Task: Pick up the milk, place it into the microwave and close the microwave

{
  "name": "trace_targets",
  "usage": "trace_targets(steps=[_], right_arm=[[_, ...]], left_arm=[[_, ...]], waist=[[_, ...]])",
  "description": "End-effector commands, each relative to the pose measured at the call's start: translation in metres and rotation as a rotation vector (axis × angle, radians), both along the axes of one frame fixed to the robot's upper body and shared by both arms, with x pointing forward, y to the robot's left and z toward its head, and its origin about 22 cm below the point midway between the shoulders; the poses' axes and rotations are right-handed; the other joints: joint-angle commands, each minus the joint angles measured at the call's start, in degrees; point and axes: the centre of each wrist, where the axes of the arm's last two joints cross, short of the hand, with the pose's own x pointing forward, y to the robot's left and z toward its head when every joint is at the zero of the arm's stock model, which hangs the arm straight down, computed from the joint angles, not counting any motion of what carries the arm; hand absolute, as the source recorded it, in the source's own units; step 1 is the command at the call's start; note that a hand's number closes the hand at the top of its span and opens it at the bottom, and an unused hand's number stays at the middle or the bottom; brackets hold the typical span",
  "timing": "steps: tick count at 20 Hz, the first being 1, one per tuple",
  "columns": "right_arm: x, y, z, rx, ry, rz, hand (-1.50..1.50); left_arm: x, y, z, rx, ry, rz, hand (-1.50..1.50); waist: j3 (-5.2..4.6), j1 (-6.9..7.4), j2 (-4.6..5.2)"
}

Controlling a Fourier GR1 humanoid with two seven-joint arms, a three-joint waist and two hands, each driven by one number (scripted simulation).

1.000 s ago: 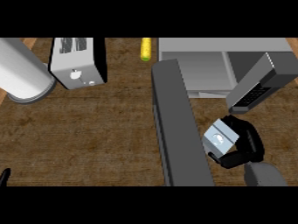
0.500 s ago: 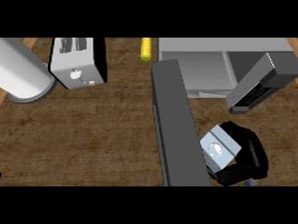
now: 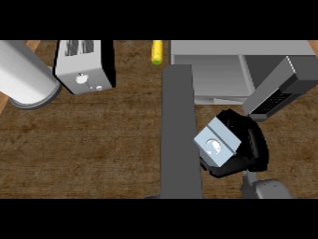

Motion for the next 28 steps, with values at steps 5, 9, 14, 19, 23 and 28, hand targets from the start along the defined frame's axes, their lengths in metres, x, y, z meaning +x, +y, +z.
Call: trace_targets(steps=[5, 9, 14, 19, 23, 28], right_arm=[[0.054, 0.027, 0.001, -0.121, 0.010, -0.145, 1.50], [0.082, 0.024, -0.011, -0.143, 0.087, -0.206, 1.50], [0.106, 0.019, -0.030, -0.144, 0.121, -0.218, 1.50], [0.133, -0.012, -0.025, -0.149, 0.080, -0.236, 1.50], [0.133, -0.008, -0.036, -0.200, 0.011, -0.235, 1.50], [0.128, 0.005, -0.050, -0.273, -0.069, -0.266, 1.50]], left_arm=[[0.012, 0.017, 0.012, 0.014, -0.004, 0.002, -1.50], [0.011, 0.018, -0.001, 0.006, 0.021, -0.018, -1.50], [0.010, 0.015, -0.005, 0.023, 0.005, -0.019, -1.50], [0.012, 0.027, 0.001, 0.020, 0.019, -0.031, -1.50], [0.016, 0.018, -0.006, 0.005, 0.024, -0.058, -1.50], [0.025, 0.029, -0.018, -0.003, 0.015, -0.048, -1.50]], waist=[[-0.09, 0.57, 0.19], [-0.07, 1.09, 0.38], [-0.05, 1.47, 0.47], [0.01, 2.20, 0.84], [-0.01, 2.13, 0.80], [0.01, 3.24, 1.32]])
